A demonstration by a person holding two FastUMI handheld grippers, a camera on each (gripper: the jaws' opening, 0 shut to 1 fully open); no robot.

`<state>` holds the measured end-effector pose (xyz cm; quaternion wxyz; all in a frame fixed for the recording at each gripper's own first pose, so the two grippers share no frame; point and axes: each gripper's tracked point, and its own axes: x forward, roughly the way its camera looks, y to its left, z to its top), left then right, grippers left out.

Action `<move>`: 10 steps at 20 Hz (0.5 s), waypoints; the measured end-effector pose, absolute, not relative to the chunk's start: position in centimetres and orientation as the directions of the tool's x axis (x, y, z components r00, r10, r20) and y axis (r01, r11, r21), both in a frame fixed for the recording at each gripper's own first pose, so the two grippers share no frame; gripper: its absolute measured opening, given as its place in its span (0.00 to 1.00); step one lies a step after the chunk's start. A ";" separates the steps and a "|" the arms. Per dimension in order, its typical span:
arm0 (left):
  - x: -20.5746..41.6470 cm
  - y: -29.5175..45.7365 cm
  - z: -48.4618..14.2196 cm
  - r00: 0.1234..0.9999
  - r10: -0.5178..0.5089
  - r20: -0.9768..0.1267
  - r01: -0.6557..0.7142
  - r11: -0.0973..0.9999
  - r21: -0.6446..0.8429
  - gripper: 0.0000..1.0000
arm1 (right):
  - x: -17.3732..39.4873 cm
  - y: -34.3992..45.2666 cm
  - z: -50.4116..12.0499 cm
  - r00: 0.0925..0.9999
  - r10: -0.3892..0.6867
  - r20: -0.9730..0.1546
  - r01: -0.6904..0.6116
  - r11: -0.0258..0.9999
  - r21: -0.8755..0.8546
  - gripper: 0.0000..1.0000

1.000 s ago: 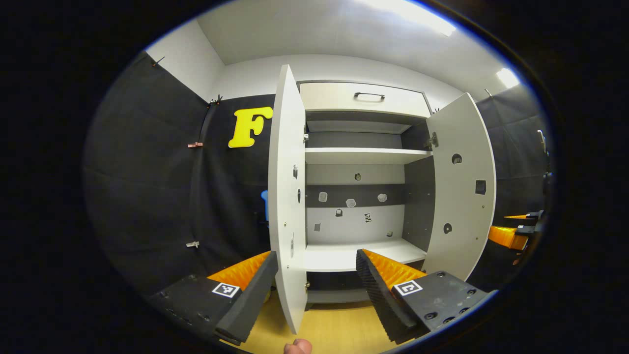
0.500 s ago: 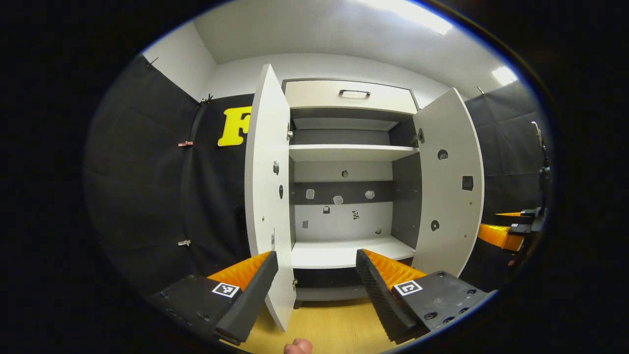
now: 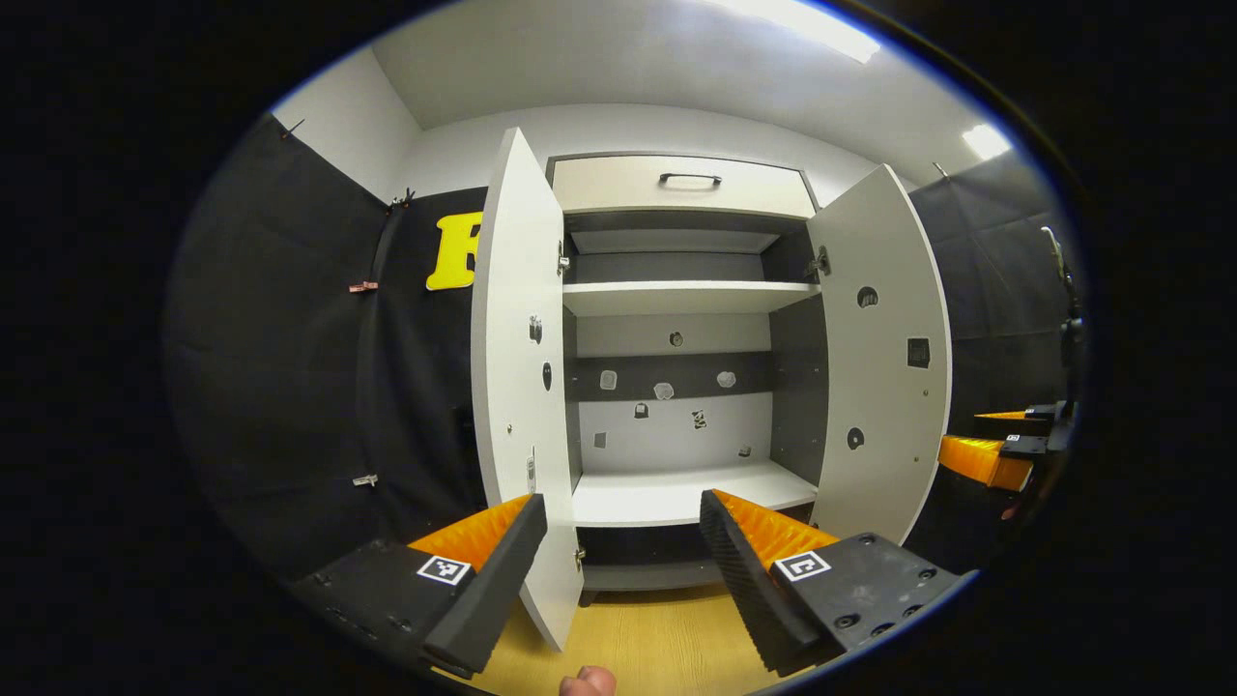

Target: Open the right door of the double-door shoe cabinet with the right hand, and open the left door with the left hand.

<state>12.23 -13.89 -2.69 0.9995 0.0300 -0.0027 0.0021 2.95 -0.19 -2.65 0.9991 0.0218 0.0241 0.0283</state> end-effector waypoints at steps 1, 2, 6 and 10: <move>12.4 -13.9 -2.7 1.000 0.004 0.004 -0.005 0.998 0.061 0.98 | 3.0 -0.3 -2.7 0.997 0.057 -0.048 -0.055 0.997 0.045 0.99; 12.4 -13.9 -2.7 1.000 0.005 0.002 -0.006 0.998 0.062 0.98 | 3.0 -0.4 -2.8 0.997 0.057 -0.049 -0.055 0.997 0.045 0.99; 12.4 -14.0 -2.6 1.000 0.008 0.002 -0.008 0.998 0.066 0.98 | 3.1 -0.5 -2.7 0.997 0.058 -0.048 -0.056 0.997 0.050 0.99; 12.5 -14.2 -2.8 1.000 0.008 -0.005 -0.007 0.998 0.069 0.98 | 3.2 -0.6 -2.9 0.997 0.059 -0.050 -0.056 0.997 0.052 0.99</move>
